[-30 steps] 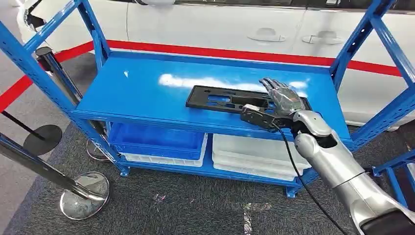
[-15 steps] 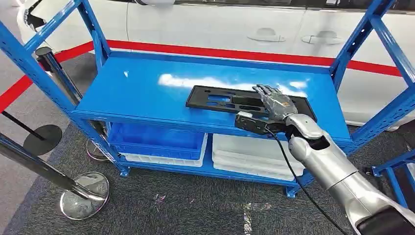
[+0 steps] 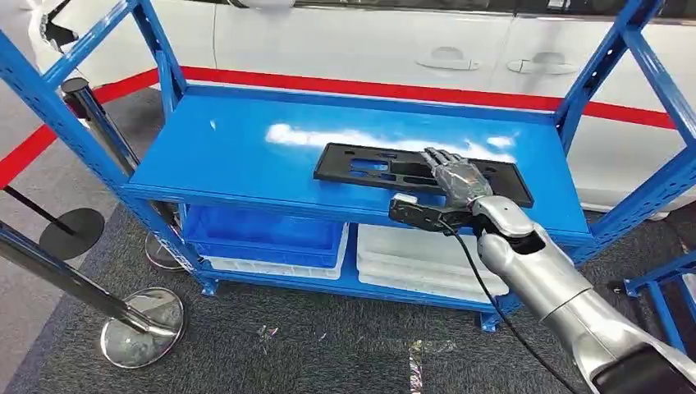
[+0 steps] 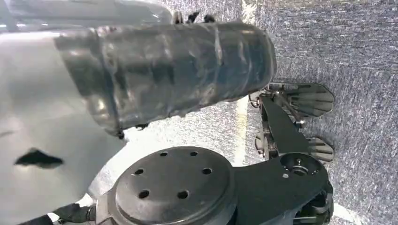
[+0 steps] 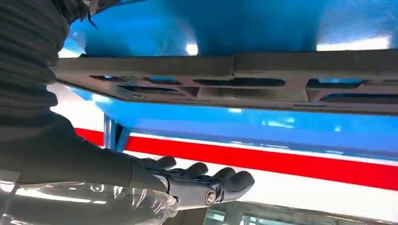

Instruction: Take the parts from the cabinet and place them on the table.

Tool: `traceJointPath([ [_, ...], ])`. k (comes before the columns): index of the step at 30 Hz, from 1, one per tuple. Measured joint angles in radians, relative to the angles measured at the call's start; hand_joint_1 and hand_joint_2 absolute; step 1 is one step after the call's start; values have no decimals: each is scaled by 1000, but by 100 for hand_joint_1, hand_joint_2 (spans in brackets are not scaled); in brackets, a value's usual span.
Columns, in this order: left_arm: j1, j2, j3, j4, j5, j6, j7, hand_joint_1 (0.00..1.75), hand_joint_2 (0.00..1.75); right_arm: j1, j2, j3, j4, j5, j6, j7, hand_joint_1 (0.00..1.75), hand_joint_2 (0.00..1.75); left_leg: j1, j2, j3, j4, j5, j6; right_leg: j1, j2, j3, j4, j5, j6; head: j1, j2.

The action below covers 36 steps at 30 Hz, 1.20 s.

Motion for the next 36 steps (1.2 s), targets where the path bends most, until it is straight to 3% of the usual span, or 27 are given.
traceJointPath([
  [2,-1,0,0,0,0,0,-1,0,0,0,0,0,0,3,0,0,0,175,-1,5,0,-6,4,7,0,6,1,-8,5,8,0,0],
  [3,-3,-2,0,0,0,0,-1,0,0,-2,0,0,-1,3,0,3,0,175,13,13,10,-30,17,20,9,2,-3,-6,0,11,1,0],
  [4,-3,-2,0,0,0,0,-2,0,0,-3,0,0,0,3,-1,3,0,175,12,17,17,-40,20,22,9,-31,-16,17,-12,15,4,0],
  [6,-2,-2,-1,0,3,0,-2,0,0,-9,1,1,0,5,-1,6,0,175,13,27,17,-43,21,25,5,-64,-95,164,-72,20,11,0],
  [7,0,-2,-3,0,3,0,-2,0,0,-6,1,2,1,5,-1,6,0,175,13,31,17,-43,19,27,1,-70,-139,240,-91,23,11,0],
  [8,1,-2,-5,0,3,0,-2,0,0,-2,2,3,3,5,-1,8,0,175,14,35,19,-42,16,26,-3,-73,-176,290,-92,28,11,0],
  [9,2,-2,-5,0,3,0,-2,0,0,2,2,3,4,6,-1,10,0,175,16,38,23,-42,12,25,-9,-75,-188,293,-71,31,11,0],
  [10,3,-2,-6,0,3,0,-2,0,0,5,2,3,4,6,-1,10,0,175,18,39,29,-40,7,20,-14,-77,-177,249,-26,35,11,0],
  [12,2,-2,-8,0,3,0,-2,0,0,1,2,3,5,6,-1,11,0,175,27,42,40,-27,-13,4,-24,-87,-117,90,84,44,11,0],
  [13,2,-2,-12,0,3,0,-2,0,0,1,2,3,7,6,-1,11,0,175,26,43,38,-21,-25,-6,-23,-94,-102,57,77,48,12,0],
  [14,-4,1,-17,3,4,0,-3,0,0,-6,4,6,8,7,-1,12,0,175,19,44,34,-7,-33,-16,-12,-92,-87,36,63,41,20,0],
  [15,-2,1,-18,3,4,0,-3,0,0,-6,6,6,9,7,-1,12,0,175,18,45,24,-9,-31,-21,-15,-90,-89,34,47,21,18,0],
  [17,-1,0,-21,3,4,1,-4,0,0,1,7,6,10,7,0,12,0,175,21,51,26,-14,-32,-26,-11,-83,-98,33,43,13,11,0],
  [19,-1,-1,-22,3,4,0,-4,0,0,-2,8,6,9,7,-1,13,0,175,23,46,15,18,-50,-34,-17,-79,-85,28,38,-1,10,0],
  [20,-2,-1,-23,3,4,0,-5,0,0,-4,8,6,8,8,-1,13,0,175,23,44,-16,77,-74,-35,-16,-79,-79,28,34,-8,8,0],
  [22,-3,0,-23,3,4,0,-6,0,0,0,8,6,9,8,1,13,0,175,22,43,-111,238,-126,-36,-11,-78,-70,28,25,-18,8,0],
  [23,-2,0,-24,4,4,0,-6,0,0,4,9,6,10,8,1,13,0,175,22,43,-158,305,-133,-35,-7,-75,-64,28,20,-22,8,0],
  [24,-1,0,-24,4,4,0,-6,0,0,8,10,7,10,8,2,13,0,175,21,43,-181,321,-114,-32,-4,-70,-55,28,14,-23,8,0],
  [25,3,0,-24,3,4,0,-6,0,0,10,11,7,10,8,2,13,0,175,19,43,-184,293,-70,-27,-1,-65,-46,28,9,-24,8,0],
  [27,6,0,-24,4,4,0,-6,0,0,6,16,7,10,8,2,13,0,175,11,38,-139,127,61,-7,4,-56,-21,28,-6,-23,8,0],
  [28,6,2,-24,4,4,0,-6,0,0,6,17,7,10,8,2,13,0,175,5,30,-122,62,91,5,2,-56,-15,26,-12,-22,8,0],
  [29,6,3,-24,8,5,0,-6,0,0,1,17,7,10,8,3,13,0,175,2,28,-107,56,81,8,11,-55,-15,27,-16,-16,14,0],
  [31,-2,3,-24,8,5,0,-7,0,0,2,18,7,11,8,7,14,0,175,-1,29,-95,23,56,6,4,-54,-23,24,-14,-9,8,0],
  [33,-5,2,-24,8,6,0,-7,0,0,-1,18,7,10,9,7,15,0,175,7,30,-83,5,57,12,11,-52,-13,13,-17,5,7,0],
  [34,-3,0,-24,8,6,0,-7,0,0,1,20,7,9,9,6,15,0,175,10,32,-67,-8,58,14,5,-62,-19,29,-24,8,8,0],
  [35,-1,0,-24,8,6,0,-7,0,0,-2,20,7,10,9,6,13,0,175,12,34,-60,-12,56,21,6,-71,-39,75,-46,10,11,0],
  [36,-1,0,-24,8,6,0,-7,0,0,-5,20,7,10,9,6,14,0,175,12,35,-56,-12,53,25,4,-72,-82,152,-74,13,12,0],
])
